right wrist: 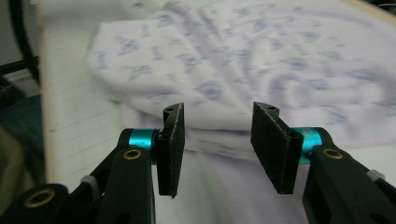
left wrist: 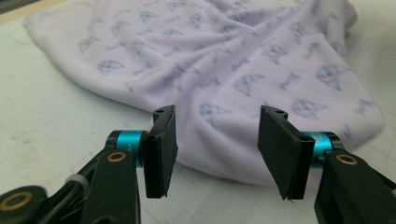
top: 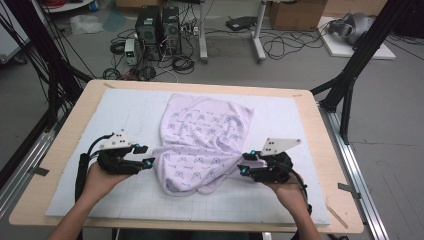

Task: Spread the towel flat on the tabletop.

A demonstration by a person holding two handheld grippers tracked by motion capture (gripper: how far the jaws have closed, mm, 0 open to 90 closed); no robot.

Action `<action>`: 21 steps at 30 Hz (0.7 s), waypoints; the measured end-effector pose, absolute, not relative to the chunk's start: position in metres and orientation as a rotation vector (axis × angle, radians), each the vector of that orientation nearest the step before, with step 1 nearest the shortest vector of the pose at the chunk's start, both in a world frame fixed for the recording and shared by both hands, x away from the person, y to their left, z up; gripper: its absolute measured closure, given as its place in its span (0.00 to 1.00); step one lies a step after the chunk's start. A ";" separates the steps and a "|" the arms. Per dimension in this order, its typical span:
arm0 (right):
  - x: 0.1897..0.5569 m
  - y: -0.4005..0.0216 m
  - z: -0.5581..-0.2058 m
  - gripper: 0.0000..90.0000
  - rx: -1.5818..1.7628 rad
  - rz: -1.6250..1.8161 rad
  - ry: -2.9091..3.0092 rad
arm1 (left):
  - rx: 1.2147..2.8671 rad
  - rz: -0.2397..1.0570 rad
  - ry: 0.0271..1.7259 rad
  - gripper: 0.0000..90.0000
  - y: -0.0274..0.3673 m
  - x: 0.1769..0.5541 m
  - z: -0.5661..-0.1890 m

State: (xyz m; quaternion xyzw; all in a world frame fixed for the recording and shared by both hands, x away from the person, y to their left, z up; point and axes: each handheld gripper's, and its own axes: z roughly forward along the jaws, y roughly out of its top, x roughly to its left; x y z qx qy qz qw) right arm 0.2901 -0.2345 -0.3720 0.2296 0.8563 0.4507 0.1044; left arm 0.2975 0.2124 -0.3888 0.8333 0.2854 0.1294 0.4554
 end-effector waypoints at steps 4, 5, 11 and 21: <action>0.279 -0.210 -0.387 0.61 0.623 1.345 2.585 | 2.076 0.285 0.683 0.54 0.204 0.287 -0.405; 0.276 -0.204 -0.391 0.61 0.617 1.357 2.592 | 2.086 0.260 0.671 0.59 0.201 0.287 -0.410; 0.269 -0.168 -0.409 0.62 0.521 1.293 2.685 | 2.181 0.181 0.630 0.64 0.180 0.289 -0.432; 0.269 -0.140 -0.436 0.73 0.515 1.146 2.753 | 2.226 0.159 0.615 0.89 0.159 0.297 -0.439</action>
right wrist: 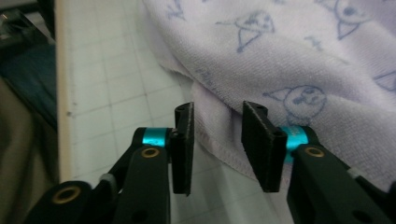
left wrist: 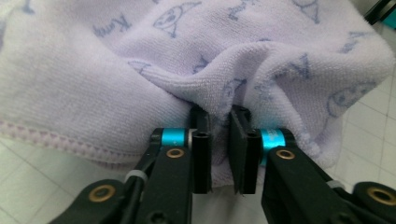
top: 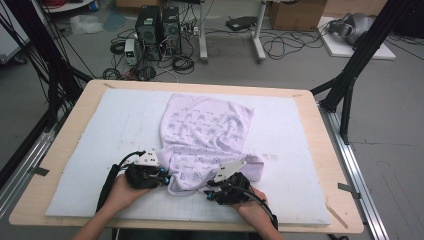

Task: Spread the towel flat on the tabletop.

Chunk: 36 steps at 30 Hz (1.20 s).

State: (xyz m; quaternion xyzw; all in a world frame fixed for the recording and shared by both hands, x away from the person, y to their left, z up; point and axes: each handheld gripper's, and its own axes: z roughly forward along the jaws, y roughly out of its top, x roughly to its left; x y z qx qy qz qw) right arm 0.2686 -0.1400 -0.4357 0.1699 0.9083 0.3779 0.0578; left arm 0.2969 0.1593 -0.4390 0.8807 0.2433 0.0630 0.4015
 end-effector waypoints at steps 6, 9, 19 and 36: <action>0.271 -0.138 -0.439 0.96 0.478 1.115 2.783 | 2.205 0.168 0.618 0.93 0.165 0.295 -0.427; 0.271 -0.146 -0.433 0.96 0.463 1.166 2.801 | 2.169 0.180 0.624 0.93 0.176 0.294 -0.411; 0.258 -0.197 -0.371 0.96 0.445 1.327 2.667 | 2.134 0.181 0.578 0.90 0.187 0.289 -0.366; 0.328 -0.244 -0.407 0.95 0.786 1.163 2.654 | 2.132 0.207 0.704 0.58 0.176 0.319 -0.389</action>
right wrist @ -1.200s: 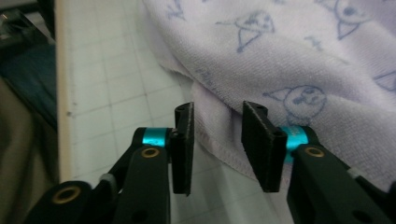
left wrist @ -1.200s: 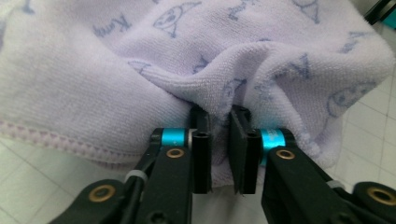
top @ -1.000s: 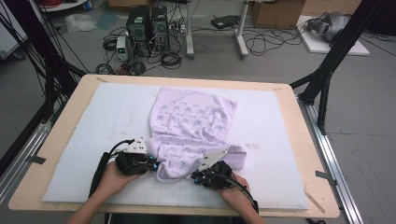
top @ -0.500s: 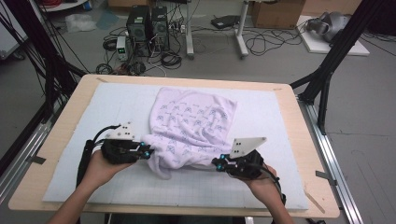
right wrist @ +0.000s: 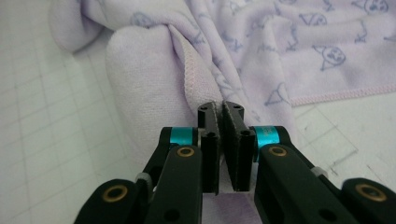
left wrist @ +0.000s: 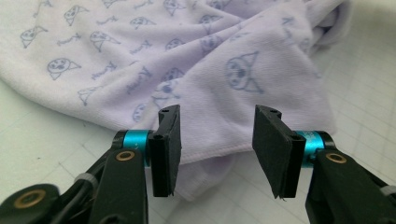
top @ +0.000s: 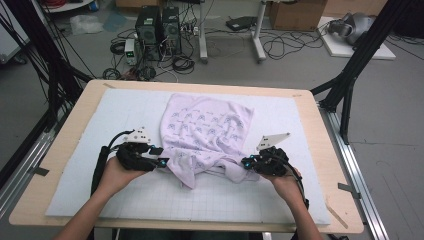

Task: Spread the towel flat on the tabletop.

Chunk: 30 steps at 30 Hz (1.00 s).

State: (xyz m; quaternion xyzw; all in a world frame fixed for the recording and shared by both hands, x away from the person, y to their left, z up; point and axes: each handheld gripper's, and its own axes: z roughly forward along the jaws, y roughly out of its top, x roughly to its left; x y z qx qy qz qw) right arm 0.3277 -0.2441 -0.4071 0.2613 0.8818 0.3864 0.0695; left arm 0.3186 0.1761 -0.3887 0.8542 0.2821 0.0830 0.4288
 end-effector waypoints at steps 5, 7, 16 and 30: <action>0.317 -0.242 -0.393 0.68 0.772 1.272 2.592 | 2.133 0.165 0.641 0.57 0.162 0.303 -0.389; 0.315 -0.234 -0.393 0.51 0.803 1.300 2.591 | 2.144 0.148 0.604 0.57 0.149 0.297 -0.394; 0.319 -0.208 -0.412 0.72 0.724 1.148 2.670 | 2.256 0.240 0.572 0.78 0.098 0.299 -0.430; 0.309 -0.218 -0.383 0.89 0.601 1.327 2.626 | 2.094 0.246 0.607 0.94 0.180 0.291 -0.378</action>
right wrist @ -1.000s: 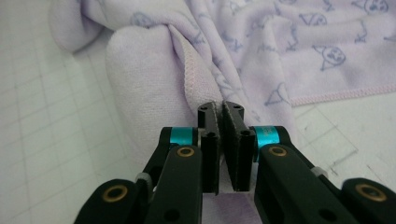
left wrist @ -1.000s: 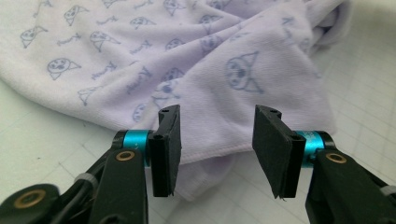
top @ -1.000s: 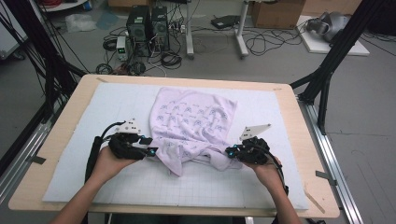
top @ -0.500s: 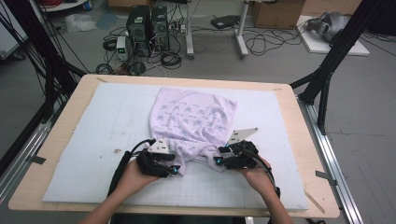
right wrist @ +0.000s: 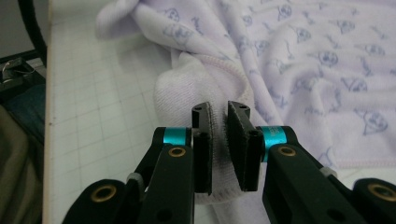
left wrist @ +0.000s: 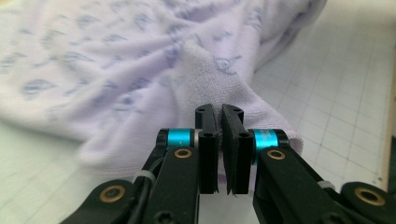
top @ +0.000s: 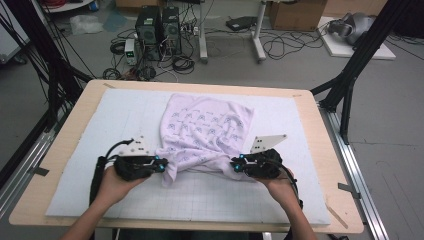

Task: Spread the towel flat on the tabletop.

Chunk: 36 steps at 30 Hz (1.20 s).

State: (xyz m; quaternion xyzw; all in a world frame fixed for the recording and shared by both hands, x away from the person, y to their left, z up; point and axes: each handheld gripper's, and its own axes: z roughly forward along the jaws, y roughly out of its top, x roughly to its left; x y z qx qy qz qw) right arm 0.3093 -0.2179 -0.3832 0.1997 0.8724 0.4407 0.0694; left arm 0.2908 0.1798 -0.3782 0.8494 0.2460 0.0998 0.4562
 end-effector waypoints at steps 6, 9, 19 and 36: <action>0.300 -0.217 -0.362 0.90 0.530 1.347 2.610 | 2.032 0.263 0.651 0.94 0.210 0.291 -0.359; 0.294 -0.221 -0.356 0.90 0.508 1.324 2.602 | 2.026 0.289 0.694 0.95 0.220 0.296 -0.360; 0.284 -0.245 -0.378 0.89 0.538 1.287 2.670 | 2.135 0.231 0.760 0.95 0.192 0.326 -0.404; 0.303 -0.227 -0.397 0.61 0.593 1.248 2.725 | 2.218 0.064 0.630 0.58 0.168 0.324 -0.416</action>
